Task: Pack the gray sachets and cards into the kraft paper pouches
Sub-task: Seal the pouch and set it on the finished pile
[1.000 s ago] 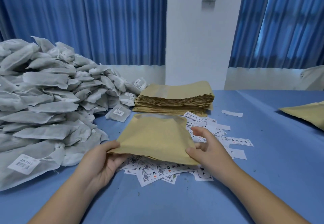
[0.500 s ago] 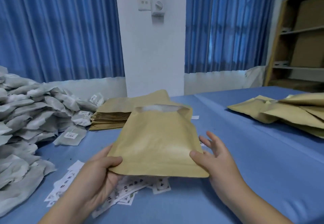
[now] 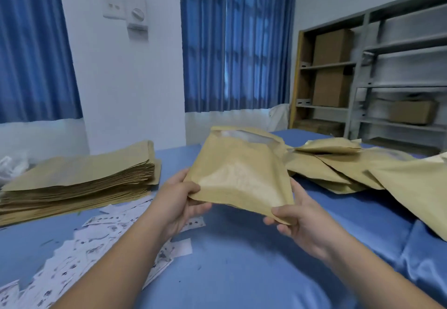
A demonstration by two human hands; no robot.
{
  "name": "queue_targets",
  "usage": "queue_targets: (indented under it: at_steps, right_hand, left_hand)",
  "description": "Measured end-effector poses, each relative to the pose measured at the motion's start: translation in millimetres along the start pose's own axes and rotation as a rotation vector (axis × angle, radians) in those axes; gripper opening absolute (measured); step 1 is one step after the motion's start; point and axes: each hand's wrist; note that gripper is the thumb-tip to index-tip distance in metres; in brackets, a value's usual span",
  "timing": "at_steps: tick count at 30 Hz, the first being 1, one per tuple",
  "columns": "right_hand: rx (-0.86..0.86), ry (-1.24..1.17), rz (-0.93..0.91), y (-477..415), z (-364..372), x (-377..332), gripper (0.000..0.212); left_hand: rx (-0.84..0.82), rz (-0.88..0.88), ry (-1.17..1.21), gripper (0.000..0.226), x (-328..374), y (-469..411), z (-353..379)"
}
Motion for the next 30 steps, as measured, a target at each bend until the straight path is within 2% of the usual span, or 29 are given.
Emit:
queue_targets:
  at_steps: [3,6,7,10,13,16,24,30]
  right_hand:
    - [0.1,-0.064,-0.113,-22,-20,-18,0.065]
    - [0.258,-0.285,-0.2,-55,-37,-36,0.053]
    - [0.31,-0.34,-0.205,-67,-43,-40,0.045]
    - [0.447,-0.368,-0.151,-94,-61,-38,0.036]
    - [0.562,-0.371,-0.005,-110,-66,-19,0.027]
    - [0.526,-0.329,0.149,-111,-51,3,0.006]
    - [0.28,-0.112,0.292,-113,25,27,0.003]
    - [0.025,-0.057,0.269,-116,113,18,0.005]
  left_hand:
    - [-0.032,0.033,0.184,0.04,-4,-33,31]
    - [0.033,0.063,0.39,0.068,-14,-55,60]
    - [0.064,0.058,0.405,0.07,-19,-59,67]
    - [0.111,0.006,0.39,0.058,-37,-63,74]
    - [0.108,-0.053,0.364,0.036,-48,-58,62]
    - [0.142,-0.092,0.28,0.019,-50,-50,46]
    - [0.266,-0.128,0.181,0.011,-28,-28,3]
    - [0.374,0.002,0.128,0.015,11,-3,-54]
Point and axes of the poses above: each hand's wrist, its own y-axis away from the middle knuckle, its own z-axis out of the palm, x = y × z, and after that the axes turned 7 degrees about y, right-handed
